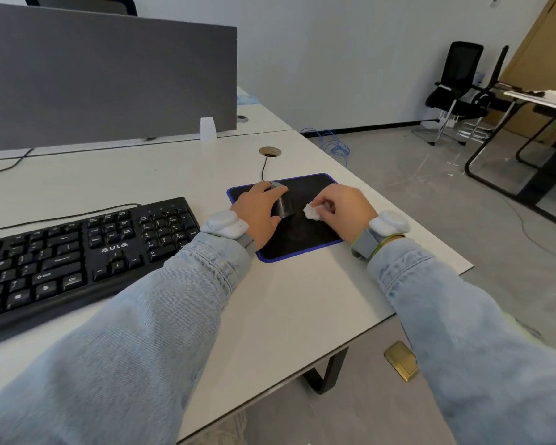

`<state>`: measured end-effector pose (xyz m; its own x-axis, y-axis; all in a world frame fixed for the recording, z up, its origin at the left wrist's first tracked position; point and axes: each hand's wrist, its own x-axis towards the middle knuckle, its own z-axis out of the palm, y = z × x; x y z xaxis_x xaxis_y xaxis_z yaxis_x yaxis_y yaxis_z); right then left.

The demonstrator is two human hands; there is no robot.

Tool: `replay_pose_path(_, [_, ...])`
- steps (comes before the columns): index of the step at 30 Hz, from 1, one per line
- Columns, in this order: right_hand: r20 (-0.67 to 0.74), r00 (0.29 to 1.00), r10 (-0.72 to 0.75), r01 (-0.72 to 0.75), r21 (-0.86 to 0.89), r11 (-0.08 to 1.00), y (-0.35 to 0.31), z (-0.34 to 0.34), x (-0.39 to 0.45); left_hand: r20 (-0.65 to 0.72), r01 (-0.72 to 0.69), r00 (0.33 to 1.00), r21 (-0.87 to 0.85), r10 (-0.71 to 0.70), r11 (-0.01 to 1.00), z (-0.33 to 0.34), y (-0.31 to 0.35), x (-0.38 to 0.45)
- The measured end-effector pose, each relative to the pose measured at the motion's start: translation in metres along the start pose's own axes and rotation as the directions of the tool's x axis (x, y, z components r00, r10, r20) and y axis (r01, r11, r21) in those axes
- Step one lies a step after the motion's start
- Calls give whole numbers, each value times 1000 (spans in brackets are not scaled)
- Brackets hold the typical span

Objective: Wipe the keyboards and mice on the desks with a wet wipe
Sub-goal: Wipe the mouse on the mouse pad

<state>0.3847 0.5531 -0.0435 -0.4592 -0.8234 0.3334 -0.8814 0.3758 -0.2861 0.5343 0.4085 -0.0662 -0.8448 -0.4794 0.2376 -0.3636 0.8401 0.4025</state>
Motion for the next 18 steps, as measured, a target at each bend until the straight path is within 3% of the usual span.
replay_pose_path(5, [117, 957, -267, 259, 84, 962, -33, -4, -35, 10, -36, 999, -51, 36, 998, -6, 4, -4])
replay_pose_path(6, [85, 967, -241, 234, 84, 969, -33, -6, -37, 11, -44, 999, -68, 44, 997, -8, 5, -5])
replay_pose_path(8, [-21, 999, -33, 33, 36, 999, -24, -8, -33, 11, -33, 999, -102, 34, 994, -12, 9, -9])
replay_pose_path(10, [-37, 990, 139, -141, -52, 989, -21, -4, -32, -3, 20, 1000, -140, -21, 990, -16, 10, -14])
replay_pose_path(11, [10, 993, 120, -119, -87, 989, -29, -1, -33, -17, 46, 999, -172, -50, 984, -18, 10, -16])
replay_pose_path(13, [113, 992, -64, 69, -40, 997, -50, 4, -40, -32, 72, 996, -212, -80, 975, -20, 11, -22])
replay_pose_path(15, [106, 973, -203, 198, 59, 978, -66, -1, -45, -15, 72, 997, -220, -77, 973, -21, 12, -27])
replay_pose_path(18, [-135, 990, -32, 55, 166, 985, -58, -10, -27, -5, 84, 996, -252, -88, 964, -21, 12, -30])
